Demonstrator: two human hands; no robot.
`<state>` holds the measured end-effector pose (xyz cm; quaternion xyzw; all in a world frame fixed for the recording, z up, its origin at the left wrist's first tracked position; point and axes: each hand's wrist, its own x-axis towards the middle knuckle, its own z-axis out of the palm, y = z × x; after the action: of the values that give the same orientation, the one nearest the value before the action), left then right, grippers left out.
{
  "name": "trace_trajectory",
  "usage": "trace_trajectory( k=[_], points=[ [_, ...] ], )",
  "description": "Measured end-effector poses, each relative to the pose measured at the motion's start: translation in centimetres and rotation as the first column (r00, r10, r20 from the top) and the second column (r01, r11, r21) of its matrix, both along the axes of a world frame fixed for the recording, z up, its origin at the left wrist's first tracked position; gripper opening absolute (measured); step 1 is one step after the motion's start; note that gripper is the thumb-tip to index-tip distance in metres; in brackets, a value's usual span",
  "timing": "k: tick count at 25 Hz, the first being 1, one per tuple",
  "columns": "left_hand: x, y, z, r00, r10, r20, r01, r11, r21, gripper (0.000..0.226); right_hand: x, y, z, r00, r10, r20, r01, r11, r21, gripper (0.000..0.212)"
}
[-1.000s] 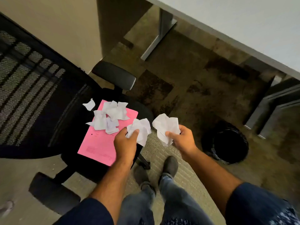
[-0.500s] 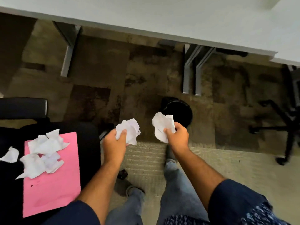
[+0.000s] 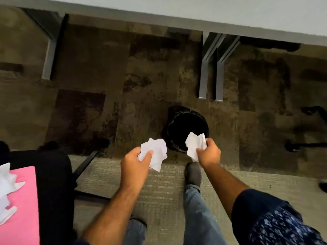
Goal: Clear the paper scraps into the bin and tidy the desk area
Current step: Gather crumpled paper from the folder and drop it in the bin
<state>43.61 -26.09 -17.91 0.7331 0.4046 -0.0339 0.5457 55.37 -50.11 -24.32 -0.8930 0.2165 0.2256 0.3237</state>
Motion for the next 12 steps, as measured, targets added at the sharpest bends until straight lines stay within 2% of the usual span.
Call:
trace_trajectory(
  k=[5,12],
  points=[
    [3.6,-3.3,-4.7,0.997,0.016,-0.079,-0.017,1.000,-0.010,0.020,6.0,-2.2,-8.2,0.981,0.112,-0.159,-0.127,0.988,-0.086,0.062],
    [9.2,-7.4,-10.0,0.989,0.016,-0.150,-0.022,0.999,-0.043,0.009,11.6,-2.4,-15.0,0.953,0.200,-0.226,-0.231,0.966,-0.120,0.055]
  ],
)
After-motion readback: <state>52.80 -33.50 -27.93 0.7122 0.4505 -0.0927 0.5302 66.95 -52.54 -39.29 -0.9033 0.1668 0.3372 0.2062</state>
